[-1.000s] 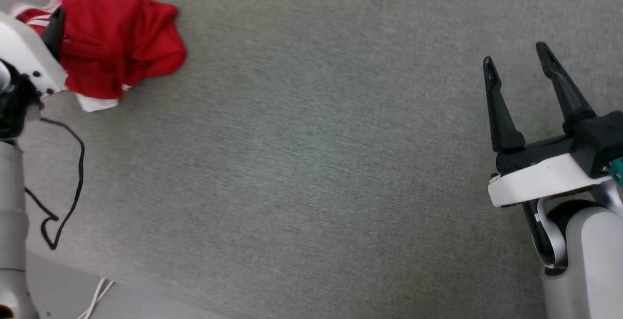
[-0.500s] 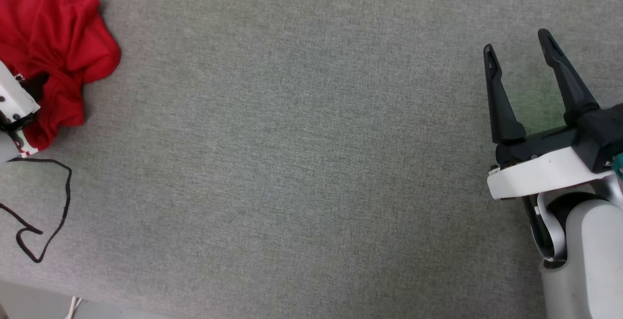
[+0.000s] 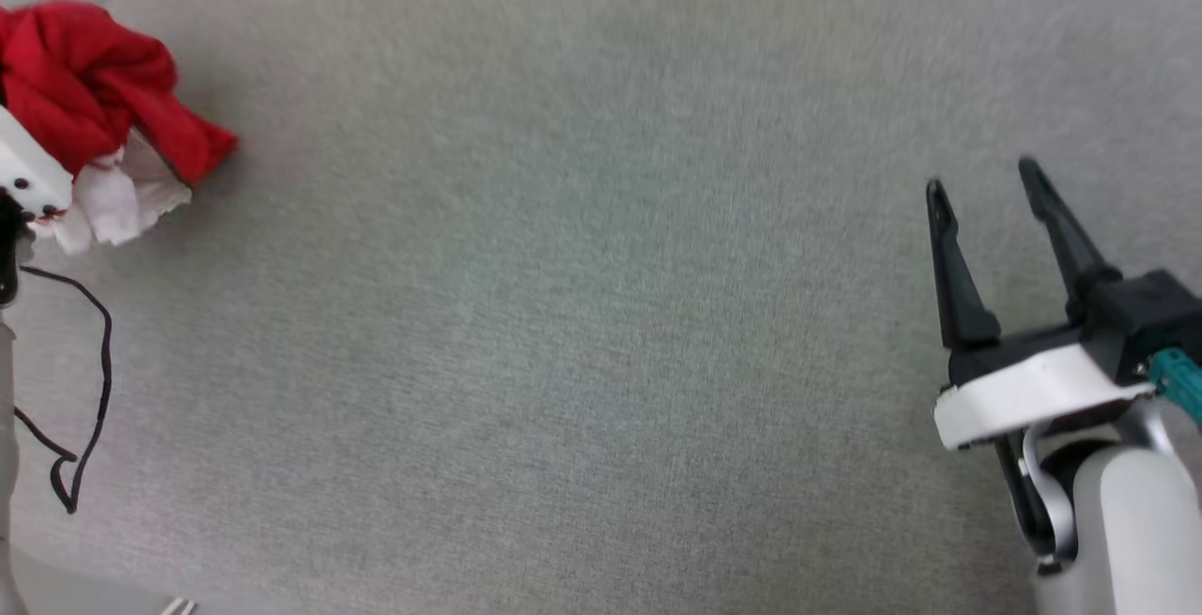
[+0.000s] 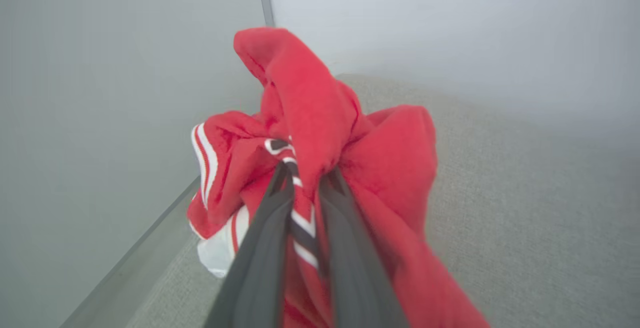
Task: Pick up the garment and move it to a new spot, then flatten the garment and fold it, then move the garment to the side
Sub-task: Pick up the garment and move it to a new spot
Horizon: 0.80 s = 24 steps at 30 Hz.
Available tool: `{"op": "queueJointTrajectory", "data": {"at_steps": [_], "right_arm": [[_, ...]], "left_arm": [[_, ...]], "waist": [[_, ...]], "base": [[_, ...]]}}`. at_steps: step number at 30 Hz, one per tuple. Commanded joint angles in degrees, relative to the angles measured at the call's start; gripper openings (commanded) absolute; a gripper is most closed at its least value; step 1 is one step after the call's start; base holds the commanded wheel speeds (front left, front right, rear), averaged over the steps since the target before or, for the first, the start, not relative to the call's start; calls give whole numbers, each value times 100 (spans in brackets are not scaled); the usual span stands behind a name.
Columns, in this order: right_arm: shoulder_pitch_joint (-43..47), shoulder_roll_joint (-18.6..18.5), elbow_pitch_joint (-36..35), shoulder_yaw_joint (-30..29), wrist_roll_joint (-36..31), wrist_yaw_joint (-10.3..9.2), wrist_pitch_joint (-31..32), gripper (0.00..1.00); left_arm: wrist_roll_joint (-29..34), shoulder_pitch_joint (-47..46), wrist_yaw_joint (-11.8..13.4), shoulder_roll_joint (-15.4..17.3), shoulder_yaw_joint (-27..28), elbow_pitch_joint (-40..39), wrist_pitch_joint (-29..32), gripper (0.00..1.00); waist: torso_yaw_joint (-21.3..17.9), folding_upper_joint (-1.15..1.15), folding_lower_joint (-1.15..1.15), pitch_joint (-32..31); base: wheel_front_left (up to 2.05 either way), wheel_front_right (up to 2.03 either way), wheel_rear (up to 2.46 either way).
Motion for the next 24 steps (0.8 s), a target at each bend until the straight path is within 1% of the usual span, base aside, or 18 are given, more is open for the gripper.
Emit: {"op": "queueJointTrajectory", "data": {"at_steps": [1,3,7,8,12,15,18,21,24], "right_arm": [[189,40,70,-43,90,-4,-37,100],[334,53,114,-102,135,-4,-62,100],[623,68,188,-198,239,-4,-85,100],[623,68,188,-198,239,-4,-85,100],[906,69,200,-253,372,-4,-46,100],[1038,63,240,-221,433,-4,-19,100],[1159,65,250,-200,478,-4,17,100],[1256,67,218,-158,498,-4,79,100],[1287,64,182,-135,527,-4,127,100]], "left_arm": [[146,-13,28,20,-79,-97,-343,0],[291,14,49,-15,-197,-208,-649,0],[387,184,34,-237,-317,-494,-1099,0],[387,184,34,-237,-317,-494,-1099,0],[376,550,82,-467,-393,-939,-1372,0],[333,1000,153,-706,-462,-1413,-1451,0],[319,1519,205,-974,-638,-1991,-1395,0],[373,2036,229,-1324,-980,-2589,-1265,0],[456,2450,183,-1652,-1397,-3080,-1107,0]], "waist": [[-9,0,0,-672],[-43,0,0,-932],[-202,0,0,-1411],[-202,0,0,-1411],[-463,0,0,-1773],[-755,0,0,-1951],[-1058,0,0,-2072],[-1370,0,0,-2099],[-1690,0,0,-2049]], "base": [[0,0,0],[0,0,0],[0,0,0],[0,0,0],[0,0,0],[0,0,0],[0,0,0],[0,0,0],[0,0,0]]}}
